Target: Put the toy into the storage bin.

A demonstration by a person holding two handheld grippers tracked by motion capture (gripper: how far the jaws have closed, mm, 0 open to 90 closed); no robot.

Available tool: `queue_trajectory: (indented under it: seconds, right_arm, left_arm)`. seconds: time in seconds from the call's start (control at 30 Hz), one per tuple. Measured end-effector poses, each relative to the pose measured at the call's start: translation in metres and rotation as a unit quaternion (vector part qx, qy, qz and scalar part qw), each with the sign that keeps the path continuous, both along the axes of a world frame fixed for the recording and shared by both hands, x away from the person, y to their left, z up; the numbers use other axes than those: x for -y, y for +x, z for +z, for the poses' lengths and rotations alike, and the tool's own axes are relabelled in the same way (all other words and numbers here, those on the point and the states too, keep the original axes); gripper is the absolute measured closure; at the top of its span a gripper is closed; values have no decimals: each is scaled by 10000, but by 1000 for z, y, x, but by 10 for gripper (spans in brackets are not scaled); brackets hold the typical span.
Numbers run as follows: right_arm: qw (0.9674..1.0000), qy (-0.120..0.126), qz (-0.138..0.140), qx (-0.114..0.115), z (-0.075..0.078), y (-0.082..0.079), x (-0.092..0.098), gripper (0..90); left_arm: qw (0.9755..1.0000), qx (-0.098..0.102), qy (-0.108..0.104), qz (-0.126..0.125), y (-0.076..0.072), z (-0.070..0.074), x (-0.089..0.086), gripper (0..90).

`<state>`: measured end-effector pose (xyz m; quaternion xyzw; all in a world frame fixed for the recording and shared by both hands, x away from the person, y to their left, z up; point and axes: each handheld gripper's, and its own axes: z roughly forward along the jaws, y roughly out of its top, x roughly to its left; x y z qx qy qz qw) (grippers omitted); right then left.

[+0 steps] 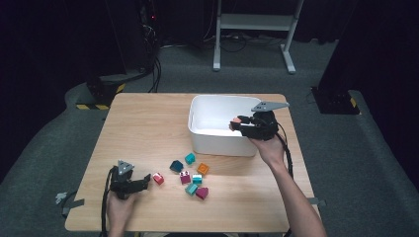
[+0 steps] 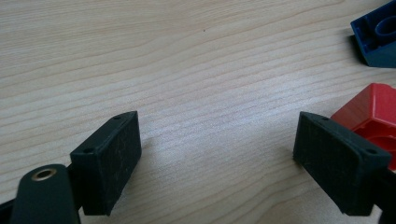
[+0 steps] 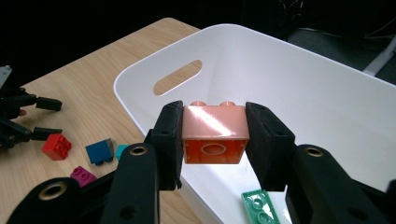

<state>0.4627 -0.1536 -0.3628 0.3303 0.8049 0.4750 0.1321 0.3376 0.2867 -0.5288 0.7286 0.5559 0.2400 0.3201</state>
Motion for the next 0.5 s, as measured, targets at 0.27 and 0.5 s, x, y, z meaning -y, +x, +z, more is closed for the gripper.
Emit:
queue_trajectory:
  seconds: [0.27,0.5]
  right_arm:
    - [9997,-93,-168,-155,-9,12,0,587]
    - [9992,-236,-249,-187,-13,16,-2,586]
  left_arm:
    - [10000,0,1,0,0,0,0,152]
    - [10000,0,0,1,0,0,0,152]
